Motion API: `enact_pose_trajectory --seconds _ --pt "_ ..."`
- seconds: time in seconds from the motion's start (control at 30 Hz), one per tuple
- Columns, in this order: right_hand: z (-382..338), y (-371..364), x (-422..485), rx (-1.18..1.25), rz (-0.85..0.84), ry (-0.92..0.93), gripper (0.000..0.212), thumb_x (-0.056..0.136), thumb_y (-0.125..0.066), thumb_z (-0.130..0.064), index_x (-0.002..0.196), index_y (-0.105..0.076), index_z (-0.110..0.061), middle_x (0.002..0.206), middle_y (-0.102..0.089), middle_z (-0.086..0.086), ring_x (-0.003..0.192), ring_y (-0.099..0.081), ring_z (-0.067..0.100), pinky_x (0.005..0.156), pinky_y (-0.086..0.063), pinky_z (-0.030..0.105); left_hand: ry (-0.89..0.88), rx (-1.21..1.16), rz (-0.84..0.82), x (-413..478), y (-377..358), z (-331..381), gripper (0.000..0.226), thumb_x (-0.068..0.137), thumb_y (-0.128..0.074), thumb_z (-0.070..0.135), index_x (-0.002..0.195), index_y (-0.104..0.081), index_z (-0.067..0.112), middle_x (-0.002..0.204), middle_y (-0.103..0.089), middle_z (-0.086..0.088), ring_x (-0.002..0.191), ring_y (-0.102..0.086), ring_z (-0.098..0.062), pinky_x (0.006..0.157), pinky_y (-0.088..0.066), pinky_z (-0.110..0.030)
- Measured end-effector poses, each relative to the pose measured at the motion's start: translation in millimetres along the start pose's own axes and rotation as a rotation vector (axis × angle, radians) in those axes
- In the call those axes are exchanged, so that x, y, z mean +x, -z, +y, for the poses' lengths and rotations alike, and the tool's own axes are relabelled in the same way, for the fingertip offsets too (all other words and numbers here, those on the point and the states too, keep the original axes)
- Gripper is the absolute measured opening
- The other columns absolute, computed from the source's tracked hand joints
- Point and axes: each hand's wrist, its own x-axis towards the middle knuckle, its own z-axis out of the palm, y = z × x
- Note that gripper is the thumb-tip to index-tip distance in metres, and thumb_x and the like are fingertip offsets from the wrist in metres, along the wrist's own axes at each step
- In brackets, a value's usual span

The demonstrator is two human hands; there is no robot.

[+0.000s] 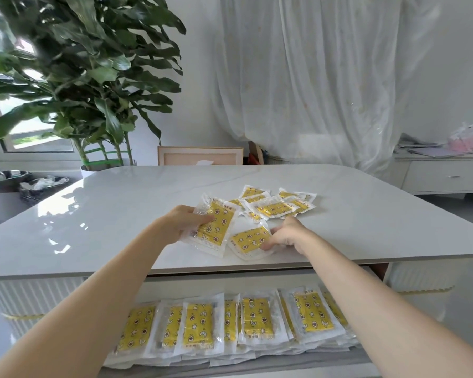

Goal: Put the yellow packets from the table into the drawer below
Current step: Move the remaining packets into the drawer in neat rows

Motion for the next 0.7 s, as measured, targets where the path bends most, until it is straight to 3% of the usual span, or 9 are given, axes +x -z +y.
enact_pose_trajectory --seconds 0.17,0.3,0.47,0.57,0.63,0.7 --pt "-5 -1 -4 -0.041 -0.04 -0.007 0.105 0.065 -0.088 -0.019 0.146 -0.023 -0.005 0.145 -0.042 0.01 0.133 -0.04 0.027 0.098 -0.038 0.032 -0.013 -0.001 -0.055 -1 -3 6 0.04 0.082 -0.073 0.02 0.113 -0.063 -0.002 0.111 -0.069 -0.018 0.102 -0.067 -0.034 0.095 -0.051 -0.046" --pt "-6 0 -9 -0.053 -0.067 -0.001 0.095 0.07 -0.085 -0.019 0.144 -0.028 -0.004 0.142 -0.044 0.012 0.128 -0.044 0.027 0.088 -0.04 0.029 -0.016 0.027 -0.083 -1 -8 12 0.038 0.082 -0.073 0.022 0.112 -0.064 0.0 0.11 -0.07 -0.016 0.102 -0.067 -0.033 0.096 -0.051 -0.046" --pt "-3 4 -3 0.088 -0.039 0.041 0.054 0.078 -0.078 -0.021 0.123 -0.057 -0.003 0.119 -0.063 0.011 0.099 -0.056 0.021 0.07 -0.041 0.025 -0.007 0.063 -0.099 1 -17 15 0.038 0.083 -0.072 0.024 0.113 -0.063 0.003 0.111 -0.07 -0.013 0.101 -0.068 -0.03 0.095 -0.052 -0.044" --pt "-6 9 -3 0.285 -0.047 0.111 0.007 0.085 -0.071 -0.014 0.088 -0.066 -0.01 0.084 -0.065 0.004 0.075 -0.059 0.014 0.068 -0.043 0.024 -0.013 0.057 -0.124 0 -17 17 0.041 0.085 -0.069 0.026 0.118 -0.061 0.003 0.112 -0.07 -0.012 0.102 -0.068 -0.029 0.096 -0.051 -0.044" --pt "-12 14 -7 0.369 -0.016 0.188 0.009 0.088 -0.067 -0.014 0.08 -0.065 -0.017 0.075 -0.061 -0.002 0.068 -0.054 0.008 0.064 -0.042 0.02 -0.019 0.069 -0.158 -3 -18 18 0.043 0.085 -0.069 0.031 0.119 -0.061 0.005 0.112 -0.07 -0.01 0.103 -0.068 -0.029 0.097 -0.05 -0.044" --pt "-17 17 -8 0.386 0.011 0.287 0.007 0.089 -0.066 -0.017 0.095 -0.07 -0.014 0.078 -0.063 -0.005 0.071 -0.055 0.005 0.069 -0.044 0.02 -0.04 0.078 -0.188 -6 -20 19 0.042 0.085 -0.068 0.033 0.118 -0.062 0.008 0.113 -0.07 -0.009 0.103 -0.067 -0.028 0.098 -0.05 -0.044"
